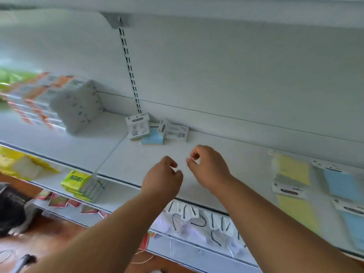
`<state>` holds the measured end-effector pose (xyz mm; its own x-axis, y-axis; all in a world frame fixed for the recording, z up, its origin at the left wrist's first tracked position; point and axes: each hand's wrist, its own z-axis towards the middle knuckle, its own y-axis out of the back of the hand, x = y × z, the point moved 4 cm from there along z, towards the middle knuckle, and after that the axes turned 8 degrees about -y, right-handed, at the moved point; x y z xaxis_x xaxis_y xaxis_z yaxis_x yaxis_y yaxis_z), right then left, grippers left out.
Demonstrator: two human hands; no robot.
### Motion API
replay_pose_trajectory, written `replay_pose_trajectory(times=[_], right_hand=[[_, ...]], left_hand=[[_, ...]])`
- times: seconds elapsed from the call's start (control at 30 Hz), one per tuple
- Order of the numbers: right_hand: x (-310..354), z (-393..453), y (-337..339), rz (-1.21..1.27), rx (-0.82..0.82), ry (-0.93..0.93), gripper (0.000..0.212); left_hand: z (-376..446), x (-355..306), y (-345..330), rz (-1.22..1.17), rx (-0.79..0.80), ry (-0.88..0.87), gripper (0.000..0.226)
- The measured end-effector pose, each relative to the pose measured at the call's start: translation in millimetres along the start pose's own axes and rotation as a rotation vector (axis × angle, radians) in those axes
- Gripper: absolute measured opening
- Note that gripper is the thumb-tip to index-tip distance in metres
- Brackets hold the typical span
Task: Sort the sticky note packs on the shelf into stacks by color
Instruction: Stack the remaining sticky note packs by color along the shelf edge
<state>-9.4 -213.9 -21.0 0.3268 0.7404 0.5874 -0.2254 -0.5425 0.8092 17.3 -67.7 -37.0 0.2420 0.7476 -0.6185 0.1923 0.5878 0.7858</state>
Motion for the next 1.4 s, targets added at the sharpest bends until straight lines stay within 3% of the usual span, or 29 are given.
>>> replay_pose_trajectory(times=[0.13,0.3,0.43,0.6,0.67,0.77,0.87,0.97,1.07,1.17,1.4], right_hand=[[45,56,-42,-0.164,0.050,-0.013,0.044],[46,102,-75,-0.400,0.208,-0.104,0.067],[48,114,-73,-0.545,0.044,-0.100,0.050],[51,90,-68,-0.650,-0.045,0.016,0.032],[48,76,-59,-0.575,-0.139,0.016,0.029],[38,57,-35,-0.191,-0.260,-0.089,0.029],[24,37,-33,0.372,-0.060,-0.310,0.028],[10,14,-38,0.640,0.036,-0.472,0.027],[-11,2,-27,0.592,-0.049,-0.535,0.034],[-32,-8,-9,0.405,-0.147,-0.521,0.027],[-90,-73,63,0.212,-0.266,-0.640,0.025]], left_hand=[[36,43,30,0.001,0.037,-0.006,0.024],[66,68,36,-0.010,0.138,-0.034,0.027],[74,79,31,-0.032,0.181,-0.047,0.025],[81,77,28,-0.075,0.199,-0.059,0.027],[82,72,26,-0.112,0.197,-0.061,0.031],[81,65,22,-0.214,0.213,-0.011,0.042],[80,55,18,-0.280,0.270,0.014,0.042],[76,46,13,-0.270,0.302,-0.019,0.019],[66,33,6,-0.307,0.255,-0.078,0.014],[46,11,-7,-0.296,0.273,-0.173,0.013],[-12,-58,-56,-0.258,0.471,-0.292,0.010]])
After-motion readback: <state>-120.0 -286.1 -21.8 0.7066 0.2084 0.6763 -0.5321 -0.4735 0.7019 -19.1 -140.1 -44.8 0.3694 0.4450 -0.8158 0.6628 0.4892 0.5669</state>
